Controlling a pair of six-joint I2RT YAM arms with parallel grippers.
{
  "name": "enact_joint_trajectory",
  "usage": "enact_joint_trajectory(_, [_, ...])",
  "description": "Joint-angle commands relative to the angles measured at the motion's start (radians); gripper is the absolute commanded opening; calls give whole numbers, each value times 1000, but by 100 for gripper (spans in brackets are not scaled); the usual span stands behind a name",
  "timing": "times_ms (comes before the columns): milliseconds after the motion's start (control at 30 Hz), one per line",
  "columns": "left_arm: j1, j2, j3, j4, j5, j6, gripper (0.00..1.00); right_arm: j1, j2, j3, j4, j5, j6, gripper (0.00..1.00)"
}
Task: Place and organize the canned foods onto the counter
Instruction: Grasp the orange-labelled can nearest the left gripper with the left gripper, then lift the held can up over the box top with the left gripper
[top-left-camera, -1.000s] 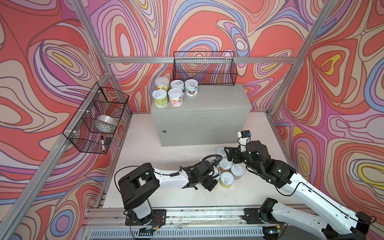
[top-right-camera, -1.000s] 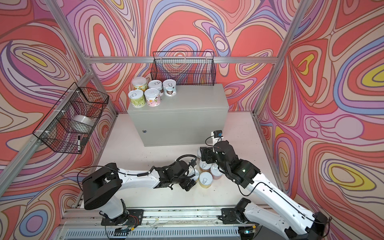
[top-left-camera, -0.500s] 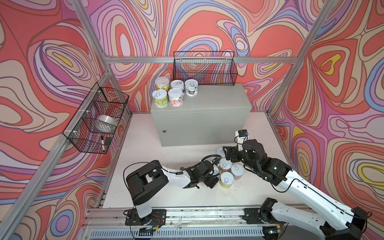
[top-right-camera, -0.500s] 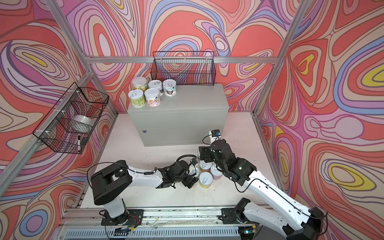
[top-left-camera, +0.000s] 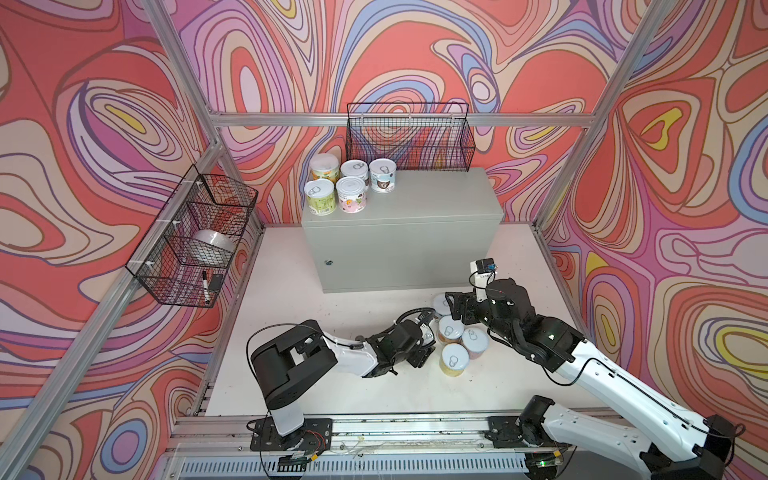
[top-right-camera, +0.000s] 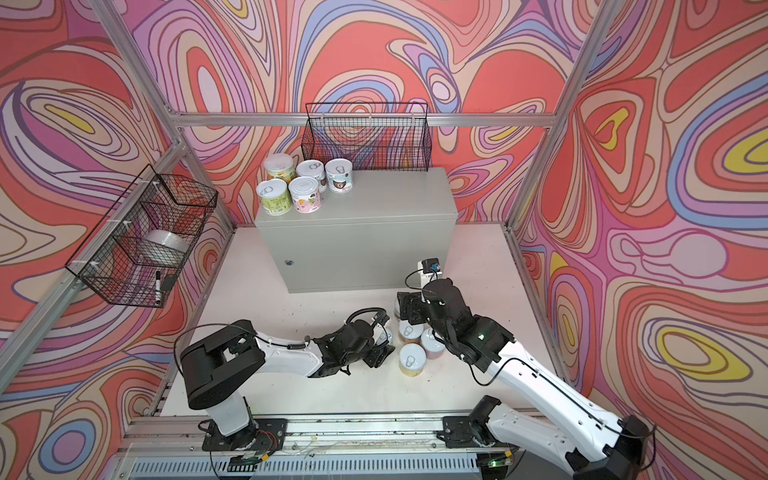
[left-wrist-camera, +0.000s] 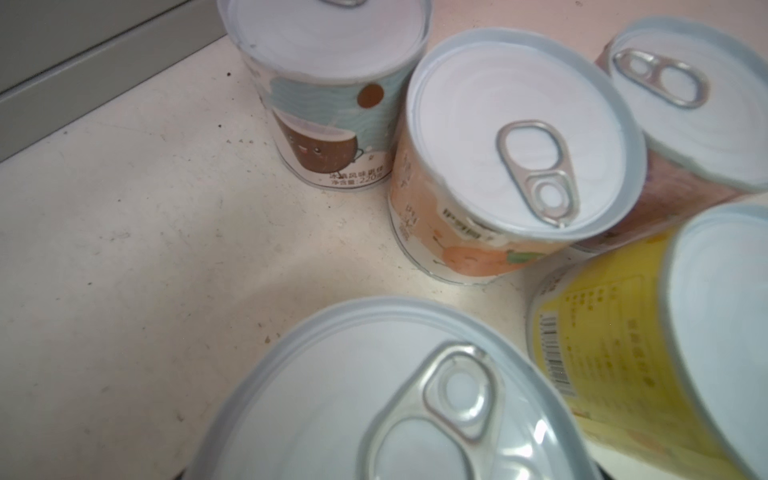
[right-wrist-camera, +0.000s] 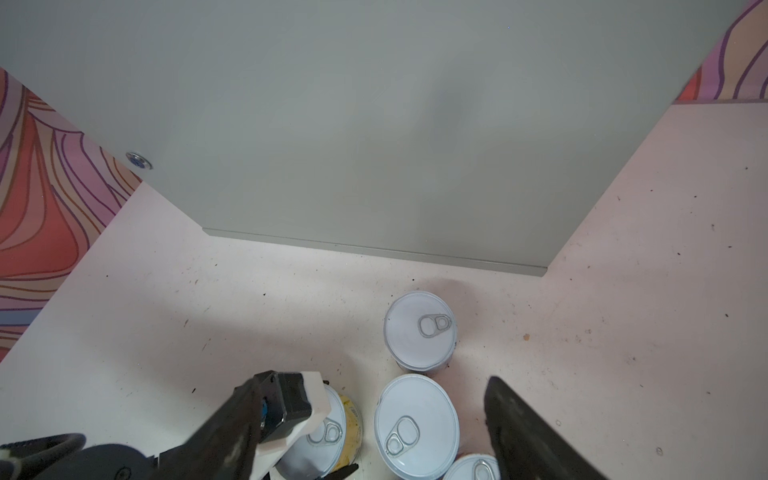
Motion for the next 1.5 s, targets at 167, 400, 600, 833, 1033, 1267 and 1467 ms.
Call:
enact_joint_trajectory(167, [5, -220, -10, -155, -56, 21, 0, 3, -56, -10, 0, 13, 22, 86])
enact_joint_trajectory(400, [4, -542, 98, -544, -63, 2, 0, 2, -58, 5, 29, 40, 58, 85])
enact_joint_trajectory(600, [7, -657, 416, -875, -183, 38, 0, 2, -49, 34, 25, 71, 65, 85])
enact_joint_trajectory(833, [88, -519, 813, -976, -237, 130, 0, 1, 7, 91, 47, 82, 48, 85])
enact_joint_trajectory(1033, [252, -310, 1123, -996, -116, 148, 0, 1, 47, 160, 68, 92, 22, 85])
enact_joint_trajectory(1267, [356, -55, 1410, -1049, -72, 127, 0, 0, 98, 258, 100, 97, -30, 85])
enact_joint_trajectory(1467, [424, 39, 1467, -1019, -53, 86, 0, -1, 140, 330, 121, 92, -56, 85])
